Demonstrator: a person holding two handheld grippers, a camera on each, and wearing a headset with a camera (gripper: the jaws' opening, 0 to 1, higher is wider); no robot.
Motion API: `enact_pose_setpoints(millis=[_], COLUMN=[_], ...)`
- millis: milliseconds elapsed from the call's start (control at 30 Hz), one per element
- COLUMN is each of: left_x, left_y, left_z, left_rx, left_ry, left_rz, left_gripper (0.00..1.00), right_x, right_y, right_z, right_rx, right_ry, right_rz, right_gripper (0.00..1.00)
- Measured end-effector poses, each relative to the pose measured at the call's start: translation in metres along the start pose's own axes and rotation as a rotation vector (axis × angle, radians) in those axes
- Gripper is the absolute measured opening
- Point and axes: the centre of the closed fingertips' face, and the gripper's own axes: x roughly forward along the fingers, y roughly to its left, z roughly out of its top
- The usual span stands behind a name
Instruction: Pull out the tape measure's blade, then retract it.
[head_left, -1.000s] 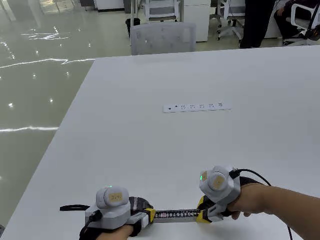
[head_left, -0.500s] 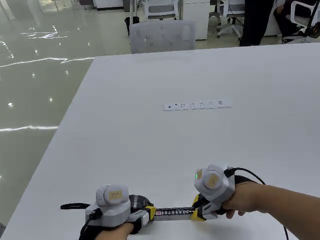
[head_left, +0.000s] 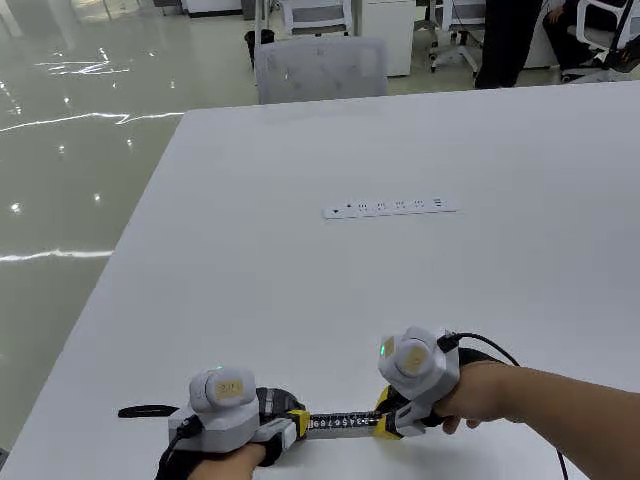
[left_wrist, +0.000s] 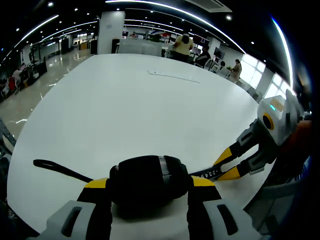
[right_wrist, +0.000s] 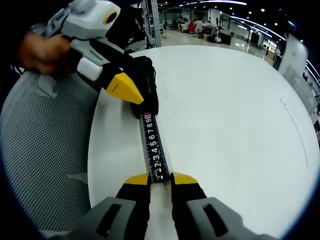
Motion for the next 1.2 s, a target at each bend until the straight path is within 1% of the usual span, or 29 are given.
enact_pose_setpoints(millis=[300,600,700,1200], left_x=[0.0,0.0,0.0,0.0], left_y=[0.0,-0.001,-0.001,0.0], left_z=[0.0,0.001,0.001,0.001], left_rx=[-0.001,-0.002,-0.003,-0.002], left_ry=[-0.001,-0.001,-0.002,-0.002], left_rz=[-0.002,-0.004,-0.004,-0.003], left_gripper=[0.57,0.57,0.57,0.57], right_x=[0.006,0.01,0.013,0.017], right_y=[0.0,0.004,0.004,0.006], right_z=[0.007,0.017,0.019,0.027], right_rx=[0.002,0.0,-0.006,0.009], right_ry=[-0.01,-0.024,-0.029,-0.048], right_rz=[0.005,0.007,0.009,0.019], right_gripper=[0.14,0.14,0.14,0.14])
